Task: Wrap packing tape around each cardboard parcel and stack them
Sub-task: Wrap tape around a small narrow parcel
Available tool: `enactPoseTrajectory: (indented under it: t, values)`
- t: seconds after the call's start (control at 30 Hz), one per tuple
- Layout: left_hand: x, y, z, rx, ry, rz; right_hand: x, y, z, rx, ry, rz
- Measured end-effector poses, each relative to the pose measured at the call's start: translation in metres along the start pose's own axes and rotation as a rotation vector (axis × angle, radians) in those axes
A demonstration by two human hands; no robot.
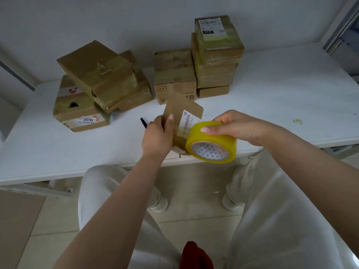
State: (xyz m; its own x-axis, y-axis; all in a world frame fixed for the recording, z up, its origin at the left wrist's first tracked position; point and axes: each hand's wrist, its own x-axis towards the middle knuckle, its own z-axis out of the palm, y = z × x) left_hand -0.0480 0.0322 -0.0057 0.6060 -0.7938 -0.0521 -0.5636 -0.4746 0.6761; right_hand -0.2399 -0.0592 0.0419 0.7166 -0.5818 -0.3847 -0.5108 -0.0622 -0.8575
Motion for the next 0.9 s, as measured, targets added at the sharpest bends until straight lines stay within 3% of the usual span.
enactPoseTrajectory:
  t: [0.17, 0.33, 0.7, 0.9]
  values:
    - [0.009, 0.004, -0.016, -0.114, 0.005, -0.044, 0.000, 0.000, -0.005, -0.113, 0.184, -0.011]
    - [0.013, 0.009, -0.027, -0.314, 0.022, -0.080, 0.014, 0.011, -0.006, -0.431, 0.316, 0.038]
    - [0.008, 0.018, -0.033, -0.592, -0.073, -0.229, 0.017, 0.018, -0.007, -0.337, 0.274, 0.029]
    - [0.009, 0.010, -0.037, -0.683, -0.152, -0.352, 0.005, 0.013, -0.010, -0.050, 0.182, -0.033]
